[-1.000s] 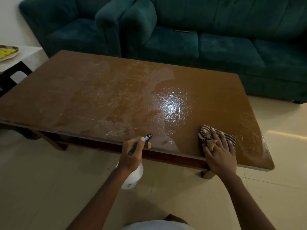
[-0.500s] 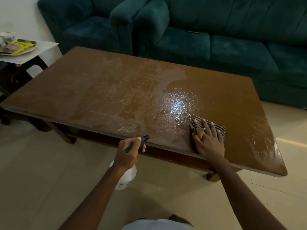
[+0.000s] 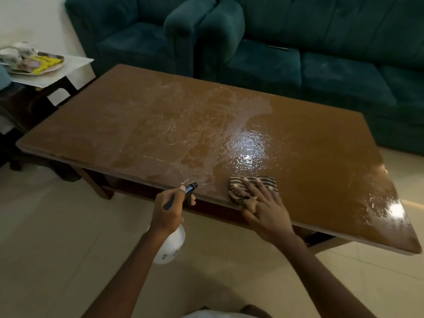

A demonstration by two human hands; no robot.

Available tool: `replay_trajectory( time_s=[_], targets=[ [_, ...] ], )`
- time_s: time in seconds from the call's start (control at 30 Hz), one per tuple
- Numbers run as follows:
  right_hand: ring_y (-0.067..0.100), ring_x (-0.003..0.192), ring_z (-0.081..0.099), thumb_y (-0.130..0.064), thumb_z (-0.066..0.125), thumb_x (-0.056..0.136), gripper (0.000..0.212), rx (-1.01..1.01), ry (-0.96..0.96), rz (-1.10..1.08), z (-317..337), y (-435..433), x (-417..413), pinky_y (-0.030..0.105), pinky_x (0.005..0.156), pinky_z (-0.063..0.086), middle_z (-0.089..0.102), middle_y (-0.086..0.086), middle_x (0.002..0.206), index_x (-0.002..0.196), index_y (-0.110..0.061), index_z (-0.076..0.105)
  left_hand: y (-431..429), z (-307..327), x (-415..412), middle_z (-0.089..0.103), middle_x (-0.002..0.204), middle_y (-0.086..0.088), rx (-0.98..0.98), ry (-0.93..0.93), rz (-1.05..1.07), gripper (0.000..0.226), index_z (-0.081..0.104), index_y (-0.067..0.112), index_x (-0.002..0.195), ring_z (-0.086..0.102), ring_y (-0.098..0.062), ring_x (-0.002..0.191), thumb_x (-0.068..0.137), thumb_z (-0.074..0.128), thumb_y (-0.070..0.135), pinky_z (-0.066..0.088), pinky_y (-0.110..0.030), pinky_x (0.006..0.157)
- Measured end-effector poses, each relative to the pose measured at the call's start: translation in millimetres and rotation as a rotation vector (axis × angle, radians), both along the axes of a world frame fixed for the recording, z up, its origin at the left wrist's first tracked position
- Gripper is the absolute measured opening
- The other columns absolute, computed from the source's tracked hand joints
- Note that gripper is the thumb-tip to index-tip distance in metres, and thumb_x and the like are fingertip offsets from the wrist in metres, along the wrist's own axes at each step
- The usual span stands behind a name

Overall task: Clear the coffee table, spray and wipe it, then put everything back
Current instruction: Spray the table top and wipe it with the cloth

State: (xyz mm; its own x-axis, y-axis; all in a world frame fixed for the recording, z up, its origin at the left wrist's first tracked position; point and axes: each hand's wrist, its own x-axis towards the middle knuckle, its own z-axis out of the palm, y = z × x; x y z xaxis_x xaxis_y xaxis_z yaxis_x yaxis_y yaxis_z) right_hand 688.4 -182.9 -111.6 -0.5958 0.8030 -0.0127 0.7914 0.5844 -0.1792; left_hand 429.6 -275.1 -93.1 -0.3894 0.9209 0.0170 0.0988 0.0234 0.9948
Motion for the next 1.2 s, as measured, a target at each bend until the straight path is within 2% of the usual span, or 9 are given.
replay_trajectory(
  time_s=[0.1,0.23,0.4,0.47,0.57,0.67,0.77,1.0,1.2],
  targets=[
    [0.009,0.151,-0.008,-0.057,0.022,0.096,0.058,-0.027,-0.019,-0.241,2.5,20.3,27.0,0.038,0.12,0.004,-0.008,-0.024,0.16,0.152,-0.043,0.027,6.2,3.2,-8.1,0.062,0.05,0.005,0.007,0.006,-0.034,0.052,0.069,-0.002,0.076,0.039,-0.007,0.03,0.098,0.04,0.034,0.033,-0.021,0.037],
    [0.017,0.151,-0.014,-0.059,0.018,0.099,0.06,-0.074,-0.064,-0.443,7.4,52.3,-22.3,0.043,0.121,-0.002,-0.01,-0.013,0.165,0.156,-0.042,0.009,15.5,10.7,-18.8,0.069,0.061,0.0,0.036,0.033,-0.068,0.055,0.068,-0.002,0.074,0.041,-0.011,0.031,0.099,0.038,0.036,0.035,-0.024,0.036],
    [0.013,0.15,-0.015,-0.057,0.019,0.101,0.057,-0.058,-0.054,-0.216,7.9,52.8,-61.0,0.039,0.121,-0.003,-0.01,-0.014,0.164,0.155,-0.044,0.008,24.0,20.6,-26.5,0.065,0.053,0.006,0.012,0.05,-0.064,0.056,0.069,0.001,0.073,0.042,-0.01,0.031,0.099,0.037,0.04,0.035,-0.022,0.035],
    [0.01,0.15,-0.014,-0.055,0.02,0.101,0.056,-0.056,-0.047,-0.248,5.6,52.6,-48.8,0.037,0.12,-0.003,-0.009,-0.016,0.164,0.155,-0.043,0.013,30.0,26.8,-32.4,0.066,0.056,0.001,-0.002,0.051,-0.083,0.058,0.069,0.001,0.073,0.043,-0.014,0.032,0.099,0.036,0.042,0.035,-0.024,0.036],
    [0.01,0.151,-0.01,-0.055,0.021,0.1,0.057,-0.049,-0.029,-0.366,3.6,55.5,-22.6,0.038,0.121,-0.001,-0.007,-0.017,0.164,0.155,-0.043,0.015,42.2,41.9,-38.3,0.068,0.068,-0.019,-0.046,0.031,-0.15,0.06,0.069,0.002,0.074,0.041,-0.022,0.033,0.097,0.037,0.046,0.035,-0.026,0.039],
    [0.011,0.151,-0.01,-0.056,0.018,0.097,0.059,-0.075,0.004,-0.46,6.4,62.7,0.1,0.039,0.121,-0.001,-0.005,-0.018,0.164,0.154,-0.047,0.003,51.5,55.5,-41.8,0.071,0.069,-0.009,-0.058,0.027,-0.174,0.06,0.069,0.001,0.076,0.041,-0.015,0.033,0.096,0.036,0.047,0.034,-0.025,0.038],
    [0.011,0.151,-0.01,-0.056,0.02,0.099,0.059,-0.089,0.009,-0.493,6.1,66.8,7.8,0.04,0.121,-0.001,-0.005,-0.018,0.164,0.155,-0.046,0.004,59.7,63.3,-43.5,0.071,0.077,-0.017,-0.069,0.024,-0.162,0.062,0.069,0.0,0.077,0.041,-0.02,0.034,0.097,0.034,0.048,0.036,-0.028,0.04],
    [0.01,0.15,-0.013,-0.057,0.019,0.099,0.057,-0.092,0.02,-0.484,5.8,85.6,14.1,0.04,0.12,-0.003,-0.005,-0.018,0.164,0.154,-0.046,0.005,65.6,72.0,-41.6,0.065,0.062,-0.013,-0.2,0.03,-0.096,0.063,0.068,0.002,0.072,0.04,-0.02,0.036,0.091,0.037,0.055,0.034,-0.029,0.041],
    [0.011,0.15,-0.014,-0.058,0.018,0.1,0.058,-0.13,0.021,-0.46,7.8,124.8,18.3,0.041,0.12,-0.005,-0.006,-0.015,0.164,0.155,-0.045,0.004,74.2,84.3,-41.4,0.073,0.082,-0.017,-0.179,0.023,-0.087,0.061,0.07,0.0,0.085,0.04,-0.026,0.042,0.106,0.033,0.043,0.034,-0.031,0.045]
  ],
)
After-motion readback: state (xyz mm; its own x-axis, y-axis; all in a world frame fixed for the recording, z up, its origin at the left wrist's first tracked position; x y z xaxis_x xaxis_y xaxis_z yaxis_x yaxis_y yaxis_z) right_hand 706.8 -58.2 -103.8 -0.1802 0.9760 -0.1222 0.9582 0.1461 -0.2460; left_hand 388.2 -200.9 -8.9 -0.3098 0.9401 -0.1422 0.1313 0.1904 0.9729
